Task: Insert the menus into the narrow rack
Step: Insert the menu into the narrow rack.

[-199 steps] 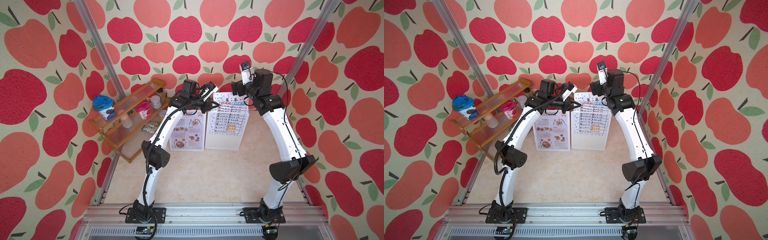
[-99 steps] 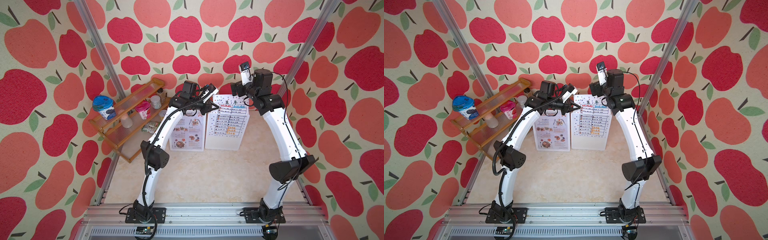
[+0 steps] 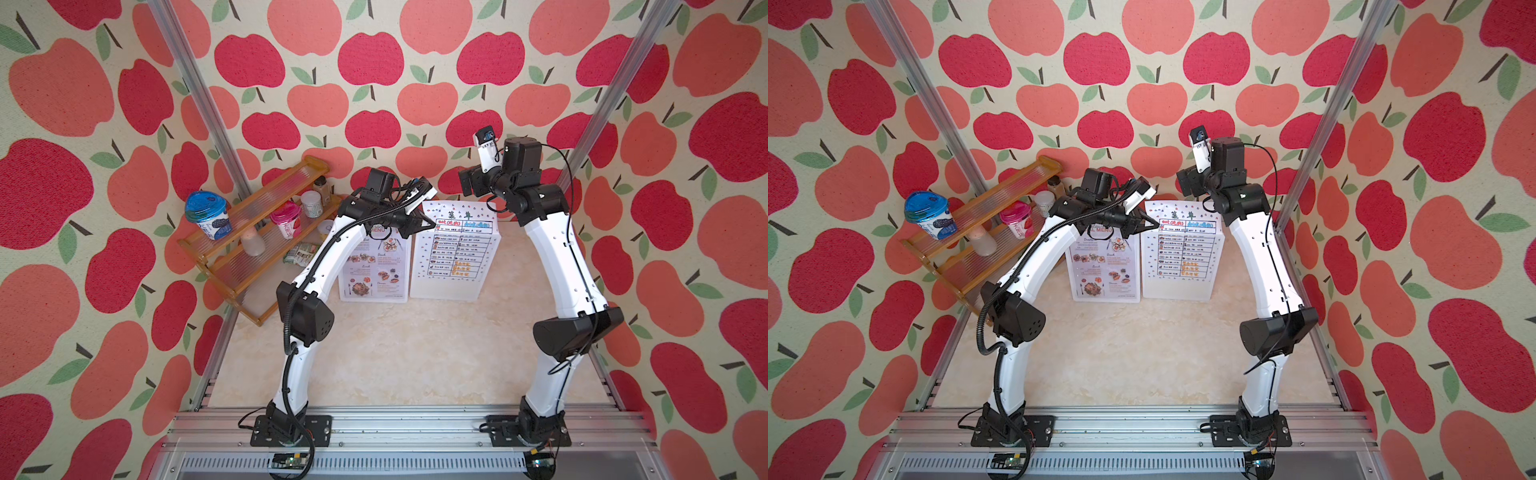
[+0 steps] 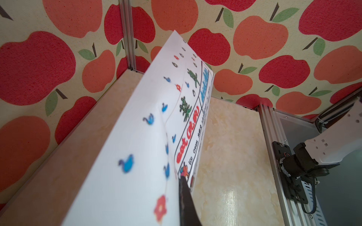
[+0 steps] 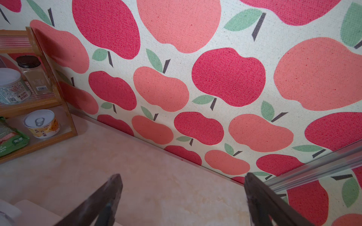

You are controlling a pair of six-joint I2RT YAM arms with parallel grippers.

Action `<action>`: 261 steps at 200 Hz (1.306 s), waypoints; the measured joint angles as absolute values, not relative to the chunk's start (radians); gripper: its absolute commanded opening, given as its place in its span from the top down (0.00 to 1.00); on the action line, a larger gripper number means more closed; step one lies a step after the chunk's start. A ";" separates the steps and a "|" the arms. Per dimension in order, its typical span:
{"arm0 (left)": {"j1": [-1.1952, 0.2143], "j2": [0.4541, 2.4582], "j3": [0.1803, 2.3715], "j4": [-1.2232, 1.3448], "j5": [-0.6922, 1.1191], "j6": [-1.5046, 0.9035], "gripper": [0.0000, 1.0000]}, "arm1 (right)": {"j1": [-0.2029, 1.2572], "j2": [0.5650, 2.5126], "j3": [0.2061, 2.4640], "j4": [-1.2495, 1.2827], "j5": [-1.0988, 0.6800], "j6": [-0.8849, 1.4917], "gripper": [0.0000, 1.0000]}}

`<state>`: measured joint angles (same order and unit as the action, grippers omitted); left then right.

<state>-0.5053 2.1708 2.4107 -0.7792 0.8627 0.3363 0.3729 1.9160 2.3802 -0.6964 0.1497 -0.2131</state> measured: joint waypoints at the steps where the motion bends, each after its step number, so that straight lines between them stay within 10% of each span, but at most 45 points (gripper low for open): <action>1: -0.505 2.170 2.410 -0.779 0.863 0.336 0.97 | 0.373 1.916 2.381 -0.698 0.149 -0.212 0.01; 55: -0.508 2.161 2.399 -0.777 0.854 0.351 0.56 | 0.373 1.947 2.428 -0.787 0.103 -0.200 0.01; 91: -0.508 2.176 2.465 -0.781 0.851 0.358 0.49 | 0.373 1.977 2.484 -0.823 0.091 -0.200 0.01; 261: -0.484 2.243 2.580 -0.786 0.873 0.349 0.98 | 0.373 1.973 2.457 -0.860 0.065 -0.188 0.01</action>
<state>-0.4839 2.2425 2.5797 -0.7860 0.8726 0.3492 0.3729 1.9728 2.4573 -0.8597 0.0647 -0.1879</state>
